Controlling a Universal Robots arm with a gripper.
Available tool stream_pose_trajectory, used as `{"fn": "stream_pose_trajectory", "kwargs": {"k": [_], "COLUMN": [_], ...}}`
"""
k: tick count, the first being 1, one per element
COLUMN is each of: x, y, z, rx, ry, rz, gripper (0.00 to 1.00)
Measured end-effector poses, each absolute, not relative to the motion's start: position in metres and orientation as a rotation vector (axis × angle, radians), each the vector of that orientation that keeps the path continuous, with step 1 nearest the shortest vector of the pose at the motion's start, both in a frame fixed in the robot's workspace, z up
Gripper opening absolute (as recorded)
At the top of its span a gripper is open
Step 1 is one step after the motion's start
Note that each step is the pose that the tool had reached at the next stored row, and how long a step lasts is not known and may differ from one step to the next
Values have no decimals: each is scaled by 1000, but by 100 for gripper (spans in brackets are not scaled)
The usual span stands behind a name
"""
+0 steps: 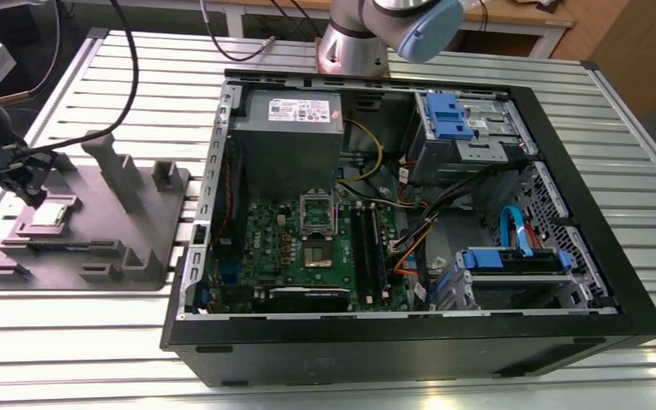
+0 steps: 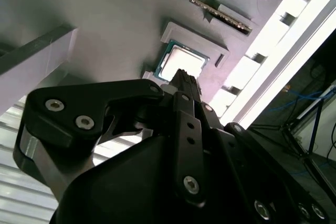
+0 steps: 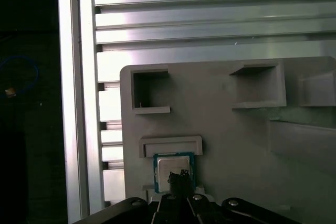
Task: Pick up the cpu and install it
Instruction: 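Pick up the cpu and move it towards the insertion slot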
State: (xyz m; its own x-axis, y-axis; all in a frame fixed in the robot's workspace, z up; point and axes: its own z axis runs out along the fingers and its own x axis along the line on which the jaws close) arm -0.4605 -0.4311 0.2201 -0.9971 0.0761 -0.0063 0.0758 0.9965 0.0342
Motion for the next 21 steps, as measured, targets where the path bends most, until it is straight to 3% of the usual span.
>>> {"fn": "stream_pose_trajectory", "kwargs": {"k": [21], "x": [-462], "y": [-431], "z": [204], "rx": [119], "ry": [3131], "rz": [42], "gripper": [10]}}
